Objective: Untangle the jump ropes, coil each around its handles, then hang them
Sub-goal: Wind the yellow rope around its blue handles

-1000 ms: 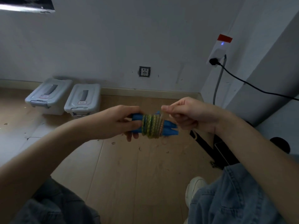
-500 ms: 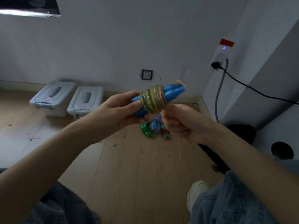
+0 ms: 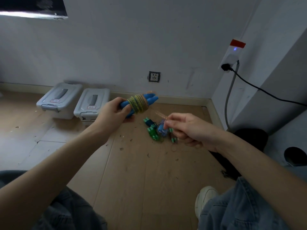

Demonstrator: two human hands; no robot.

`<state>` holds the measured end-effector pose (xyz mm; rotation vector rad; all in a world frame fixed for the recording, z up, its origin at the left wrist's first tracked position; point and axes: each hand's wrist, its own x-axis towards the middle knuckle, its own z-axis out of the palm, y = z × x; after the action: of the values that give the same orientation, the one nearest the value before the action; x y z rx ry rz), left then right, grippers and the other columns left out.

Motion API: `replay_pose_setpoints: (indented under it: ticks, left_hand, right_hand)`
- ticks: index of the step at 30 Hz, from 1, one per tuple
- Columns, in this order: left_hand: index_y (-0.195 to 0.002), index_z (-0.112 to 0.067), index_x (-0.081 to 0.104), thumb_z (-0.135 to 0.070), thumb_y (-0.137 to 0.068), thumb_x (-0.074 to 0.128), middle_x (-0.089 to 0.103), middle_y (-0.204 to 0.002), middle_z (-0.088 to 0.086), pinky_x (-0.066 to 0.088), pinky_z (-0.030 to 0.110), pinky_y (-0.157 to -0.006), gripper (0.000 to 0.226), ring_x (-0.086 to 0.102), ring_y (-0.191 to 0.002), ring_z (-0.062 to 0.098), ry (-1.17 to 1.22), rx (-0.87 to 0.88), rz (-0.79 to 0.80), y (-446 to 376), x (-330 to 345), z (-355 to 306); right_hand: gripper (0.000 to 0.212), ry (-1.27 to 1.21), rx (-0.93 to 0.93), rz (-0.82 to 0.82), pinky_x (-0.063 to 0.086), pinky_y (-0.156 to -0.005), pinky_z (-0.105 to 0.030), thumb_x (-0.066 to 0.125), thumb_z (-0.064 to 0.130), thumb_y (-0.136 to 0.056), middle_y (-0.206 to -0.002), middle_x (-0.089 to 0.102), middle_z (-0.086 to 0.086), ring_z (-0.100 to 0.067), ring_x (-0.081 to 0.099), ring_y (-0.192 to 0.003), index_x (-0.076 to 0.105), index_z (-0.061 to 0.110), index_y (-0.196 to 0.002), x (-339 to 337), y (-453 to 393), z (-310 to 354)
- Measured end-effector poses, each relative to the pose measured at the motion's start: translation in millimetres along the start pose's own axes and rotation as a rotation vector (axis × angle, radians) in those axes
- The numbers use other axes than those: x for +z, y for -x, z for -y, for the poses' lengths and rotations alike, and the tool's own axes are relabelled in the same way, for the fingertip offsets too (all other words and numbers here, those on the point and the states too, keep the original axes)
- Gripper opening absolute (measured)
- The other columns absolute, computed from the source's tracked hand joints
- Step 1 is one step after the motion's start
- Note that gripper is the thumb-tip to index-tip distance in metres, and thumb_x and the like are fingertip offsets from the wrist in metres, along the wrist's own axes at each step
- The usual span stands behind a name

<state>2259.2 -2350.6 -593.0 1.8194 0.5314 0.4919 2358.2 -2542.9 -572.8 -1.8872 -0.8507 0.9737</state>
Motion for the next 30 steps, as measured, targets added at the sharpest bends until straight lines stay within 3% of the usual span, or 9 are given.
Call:
replay_pose_setpoints:
  ticks: [2, 5, 7, 9, 12, 17, 20, 24, 30]
  left_hand:
    - [-0.099, -0.011, 0.053, -0.013, -0.092, 0.049, 0.058, -0.081, 0.000, 0.053, 0.017, -0.058, 0.008, 0.062, -0.059, 0.001, -0.224, 0.034, 0.066, 1, -1, 1]
    - [-0.094, -0.019, 0.052, -0.015, -0.092, 0.049, 0.060, -0.085, 0.002, 0.056, 0.025, -0.069, 0.006, 0.065, -0.069, 0.009, -0.397, 0.047, 0.367, 7, -3, -1]
    - [-0.091, -0.025, 0.052, -0.014, -0.091, 0.048, 0.060, -0.086, 0.000, 0.055, 0.019, -0.063, 0.012, 0.065, -0.069, 0.006, -0.363, 0.104, 0.592, 14, -1, -6]
    - [-0.095, -0.022, 0.053, -0.012, -0.091, 0.047, 0.060, -0.087, 0.001, 0.053, 0.015, -0.063, 0.012, 0.065, -0.073, 0.005, -0.250, 0.109, 0.695, 18, 0, -12]
    - [-0.092, -0.024, 0.050, -0.013, -0.092, 0.047, 0.057, -0.084, -0.002, 0.049, 0.011, -0.063, 0.012, 0.060, -0.070, 0.001, -0.361, 0.152, 0.671, 18, 4, -13]
    - [-0.099, -0.031, 0.048, -0.020, -0.083, 0.062, 0.058, -0.091, -0.004, 0.052, 0.022, -0.074, 0.024, 0.059, -0.082, 0.007, -0.384, 0.041, 0.717, 19, -2, -18]
    - [-0.103, -0.025, 0.047, -0.053, -0.069, 0.065, 0.053, -0.088, -0.007, 0.048, 0.022, -0.063, 0.048, 0.054, -0.075, 0.009, -0.614, 0.183, 0.593, 26, 8, -18]
    - [-0.100, -0.025, 0.051, -0.075, -0.056, 0.052, 0.047, -0.086, -0.011, 0.038, 0.016, -0.059, 0.066, 0.047, -0.071, 0.004, -0.772, 0.376, 0.293, 31, 23, -14]
    - [-0.101, -0.024, 0.048, -0.057, -0.067, 0.055, 0.049, -0.082, -0.017, 0.038, 0.009, -0.062, 0.048, 0.048, -0.072, -0.002, -0.684, 0.526, 0.365, 37, 23, -9]
  right_hand:
    - [0.021, 0.207, -0.118, -0.068, 0.027, -0.036, -0.011, 0.043, 0.024, -0.097, -0.050, 0.045, 0.010, -0.002, 0.039, -0.037, 0.059, 0.014, -0.087, 1, 2, 1]
    - [0.023, 0.395, -0.288, -0.206, 0.034, -0.053, -0.009, 0.044, 0.026, -0.096, -0.064, 0.051, 0.015, 0.003, 0.046, -0.057, 0.058, 0.016, -0.081, 2, -1, 3]
    - [0.025, 0.491, -0.345, -0.293, 0.033, -0.068, -0.013, 0.043, 0.029, -0.095, -0.087, 0.049, 0.005, -0.001, 0.045, -0.078, 0.059, 0.013, -0.084, 2, -4, 1]
    - [0.027, 0.519, -0.397, -0.345, 0.034, -0.065, -0.008, 0.041, 0.030, -0.096, -0.083, 0.049, 0.005, 0.003, 0.046, -0.074, 0.056, 0.015, -0.079, 4, -6, -1]
    - [0.028, 0.562, -0.478, -0.431, 0.035, -0.051, -0.008, 0.044, 0.025, -0.097, -0.059, 0.043, 0.013, 0.000, 0.044, -0.050, 0.044, 0.018, -0.069, 10, -8, -2]
    - [0.024, 0.588, -0.532, -0.520, 0.034, -0.049, -0.009, 0.047, 0.024, -0.096, -0.056, 0.041, 0.015, 0.001, 0.041, -0.048, 0.046, 0.015, -0.073, 15, -12, -5]
    - [0.027, 0.560, -0.523, -0.560, 0.035, -0.047, -0.008, 0.047, 0.026, -0.095, -0.056, 0.043, 0.016, -0.001, 0.045, -0.045, 0.047, 0.015, -0.071, 18, -13, -8]
    - [0.028, 0.361, -0.489, -0.460, 0.038, -0.035, -0.011, 0.044, 0.030, -0.096, -0.059, 0.052, 0.012, -0.001, 0.057, -0.043, 0.046, 0.026, -0.068, 24, -10, -10]
    - [0.027, 0.222, -0.379, -0.225, 0.046, -0.038, -0.017, 0.044, 0.032, -0.095, -0.063, 0.061, 0.001, -0.011, 0.063, -0.045, 0.053, 0.015, -0.076, 19, -10, -10]
